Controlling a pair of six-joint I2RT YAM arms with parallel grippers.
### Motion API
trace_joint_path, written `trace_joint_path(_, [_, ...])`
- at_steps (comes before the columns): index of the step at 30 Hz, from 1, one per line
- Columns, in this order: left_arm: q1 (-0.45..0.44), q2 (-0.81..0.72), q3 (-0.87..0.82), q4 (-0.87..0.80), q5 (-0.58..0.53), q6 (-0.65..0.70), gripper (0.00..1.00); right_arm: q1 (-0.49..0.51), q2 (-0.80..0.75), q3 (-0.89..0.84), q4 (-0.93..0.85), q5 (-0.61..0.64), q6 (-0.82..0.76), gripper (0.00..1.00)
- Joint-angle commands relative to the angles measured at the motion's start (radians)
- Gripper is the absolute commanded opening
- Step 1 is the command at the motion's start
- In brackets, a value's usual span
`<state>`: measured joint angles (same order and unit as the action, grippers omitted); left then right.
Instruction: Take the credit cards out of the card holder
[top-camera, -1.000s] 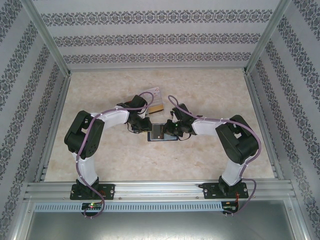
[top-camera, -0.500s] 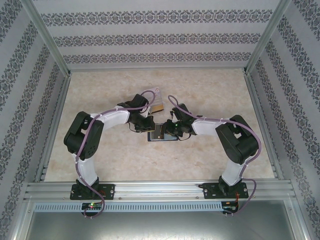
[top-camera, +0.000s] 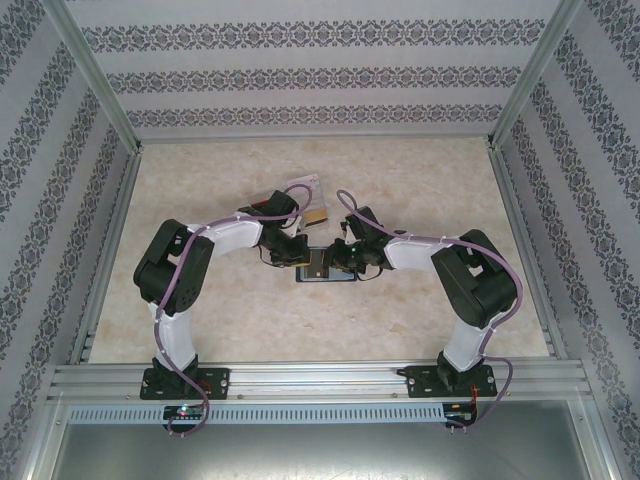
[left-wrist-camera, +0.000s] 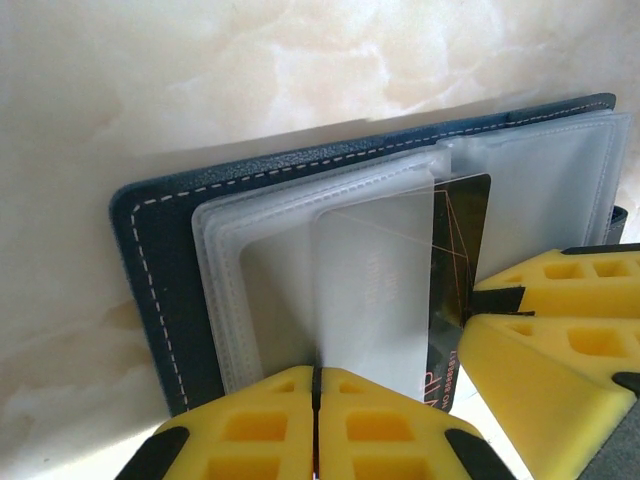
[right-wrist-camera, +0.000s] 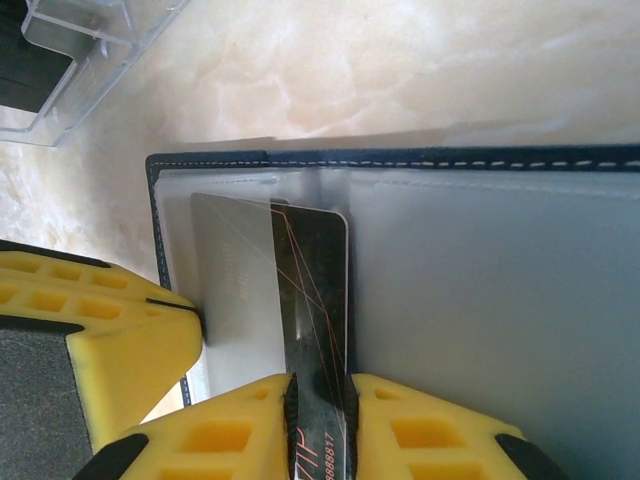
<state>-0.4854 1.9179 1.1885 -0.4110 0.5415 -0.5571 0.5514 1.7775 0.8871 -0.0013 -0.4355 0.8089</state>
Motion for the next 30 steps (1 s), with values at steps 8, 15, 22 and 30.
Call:
trace_joint_path(8, [-0.011, 0.031, -0.050, -0.032, -0.094, 0.008, 0.08, -0.010, 0.029, -0.005, 0.061, -0.019, 0.004, 0.23])
trace_joint_path(15, [-0.012, 0.034, -0.054, -0.037, -0.104, 0.010, 0.08, -0.010, 0.048, -0.008, 0.067, -0.015, 0.012, 0.24])
trace_joint_path(22, [-0.011, 0.029, -0.052, -0.037, -0.103, 0.004, 0.09, -0.013, -0.002, -0.040, 0.112, -0.018, 0.013, 0.14])
trace_joint_path(30, [-0.011, -0.016, -0.028, -0.053, -0.089, -0.034, 0.24, -0.028, -0.080, -0.086, 0.105, 0.041, 0.003, 0.00])
